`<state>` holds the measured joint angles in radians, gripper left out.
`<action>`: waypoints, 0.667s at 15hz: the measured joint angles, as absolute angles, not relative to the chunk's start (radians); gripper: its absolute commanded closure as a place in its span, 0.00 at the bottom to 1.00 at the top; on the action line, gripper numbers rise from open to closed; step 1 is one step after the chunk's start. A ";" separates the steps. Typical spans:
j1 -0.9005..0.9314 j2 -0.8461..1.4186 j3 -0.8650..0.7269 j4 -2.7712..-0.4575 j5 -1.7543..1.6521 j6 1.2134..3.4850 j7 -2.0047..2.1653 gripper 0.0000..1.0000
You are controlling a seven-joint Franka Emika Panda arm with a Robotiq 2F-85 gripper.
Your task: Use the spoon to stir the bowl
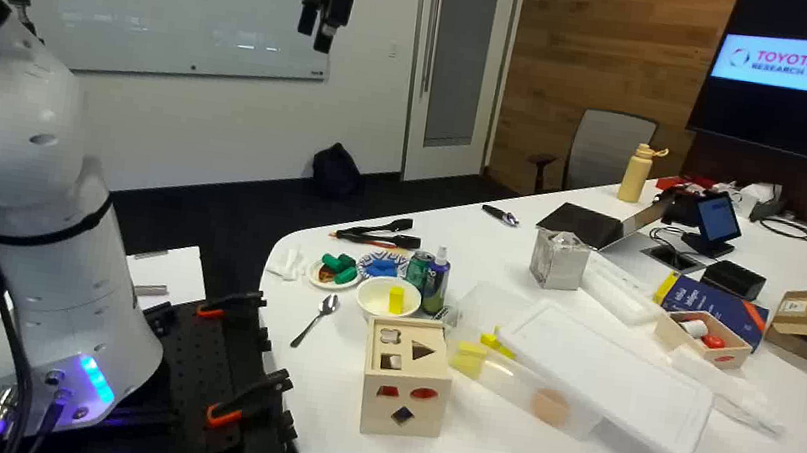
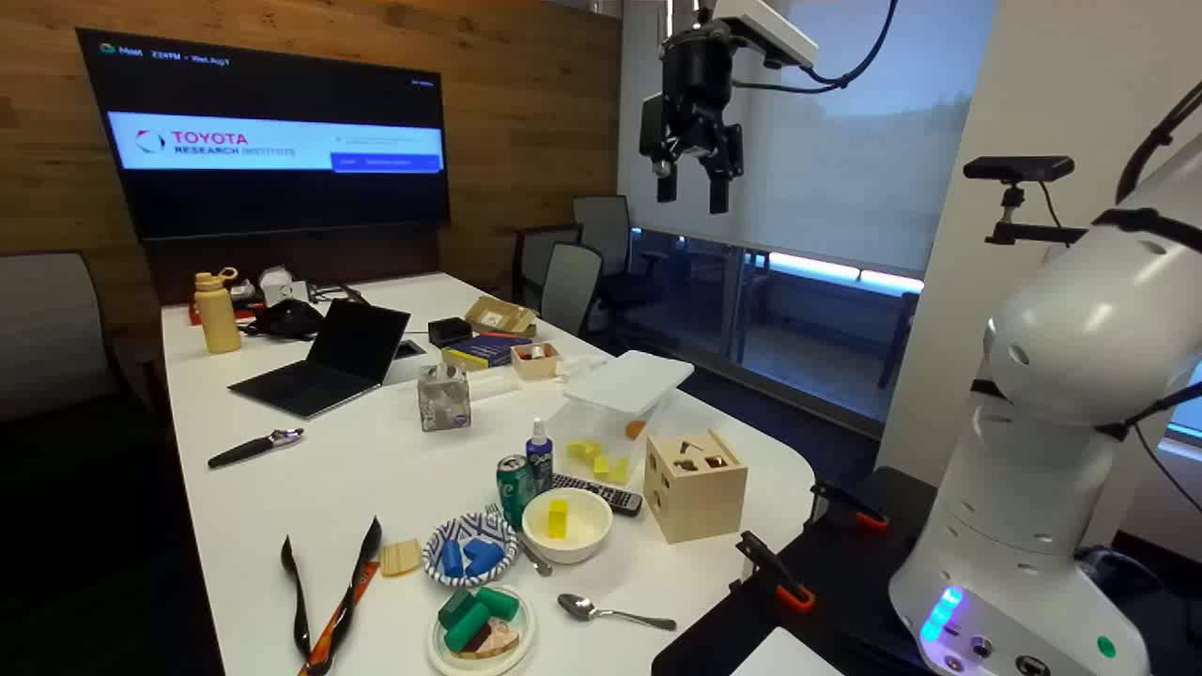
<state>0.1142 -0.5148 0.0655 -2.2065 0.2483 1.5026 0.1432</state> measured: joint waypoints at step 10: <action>0.118 -0.449 0.097 -2.415 0.217 1.748 -0.058 0.00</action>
<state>0.1178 -0.4487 0.0965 -2.4147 0.2173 1.7480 -0.0580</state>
